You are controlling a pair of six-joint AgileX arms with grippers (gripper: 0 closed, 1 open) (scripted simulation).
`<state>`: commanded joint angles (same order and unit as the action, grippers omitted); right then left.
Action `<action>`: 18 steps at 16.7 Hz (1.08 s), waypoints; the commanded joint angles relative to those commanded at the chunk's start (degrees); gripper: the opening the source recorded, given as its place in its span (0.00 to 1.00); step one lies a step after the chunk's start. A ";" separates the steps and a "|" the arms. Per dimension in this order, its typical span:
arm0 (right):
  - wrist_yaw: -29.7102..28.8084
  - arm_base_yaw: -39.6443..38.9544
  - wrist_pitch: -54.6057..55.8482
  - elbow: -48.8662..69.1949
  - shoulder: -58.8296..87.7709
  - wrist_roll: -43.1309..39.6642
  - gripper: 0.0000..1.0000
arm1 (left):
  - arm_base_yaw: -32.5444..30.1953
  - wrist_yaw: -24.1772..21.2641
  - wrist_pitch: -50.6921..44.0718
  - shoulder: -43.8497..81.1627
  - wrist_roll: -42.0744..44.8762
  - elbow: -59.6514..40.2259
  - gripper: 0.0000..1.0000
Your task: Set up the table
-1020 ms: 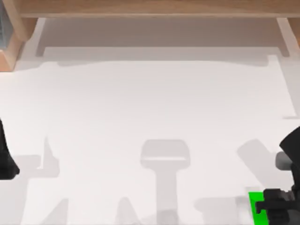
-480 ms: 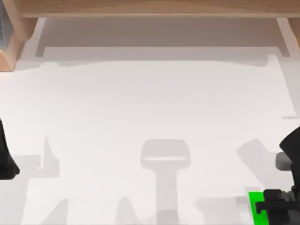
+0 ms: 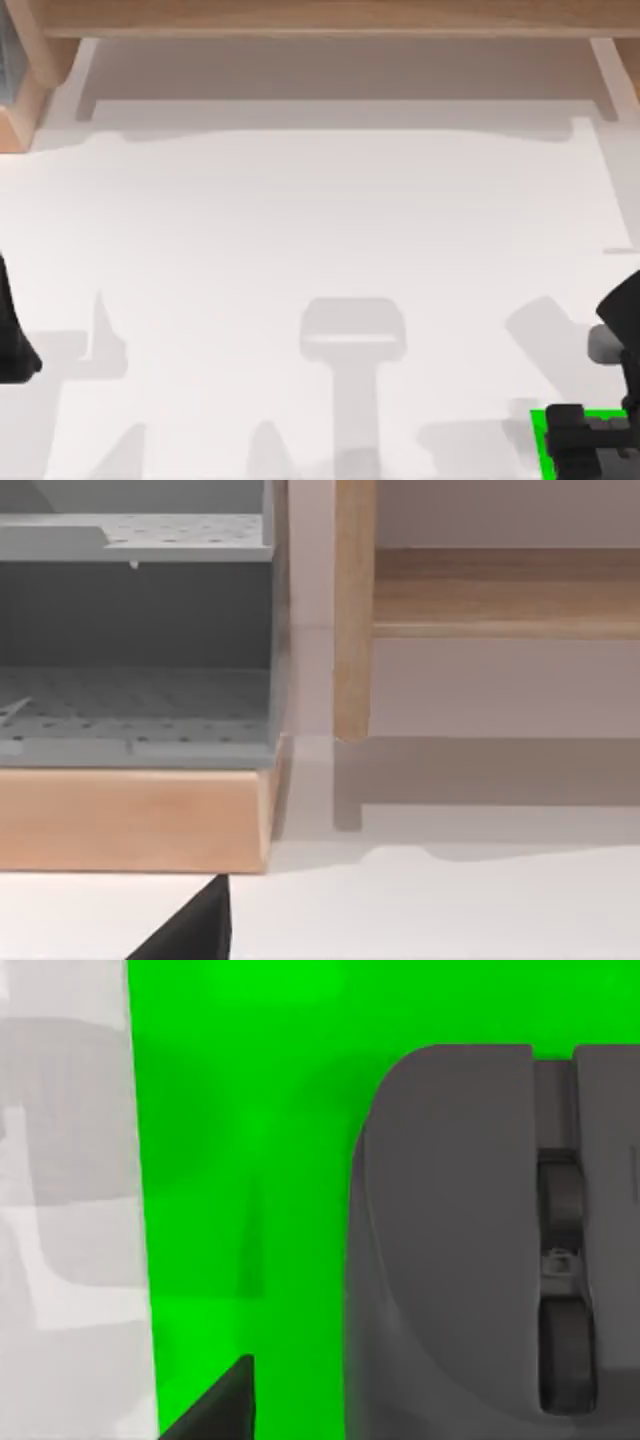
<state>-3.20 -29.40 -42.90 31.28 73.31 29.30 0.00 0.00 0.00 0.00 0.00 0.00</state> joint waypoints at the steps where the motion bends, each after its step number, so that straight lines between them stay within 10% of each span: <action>1: 0.00 0.00 0.00 0.00 0.00 0.00 1.00 | 0.00 0.00 0.00 0.00 0.00 0.00 1.00; 10: -0.36 3.74 5.70 1.16 -0.53 -5.07 1.00 | 0.00 0.00 0.00 0.00 0.00 0.00 1.00; 18: 0.62 24.63 40.85 -4.08 5.35 -34.96 1.00 | 0.00 0.00 0.00 0.00 0.00 0.00 1.00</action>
<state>-2.58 -4.78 -2.05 27.20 78.66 -5.66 0.00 0.00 0.00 0.00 0.00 0.00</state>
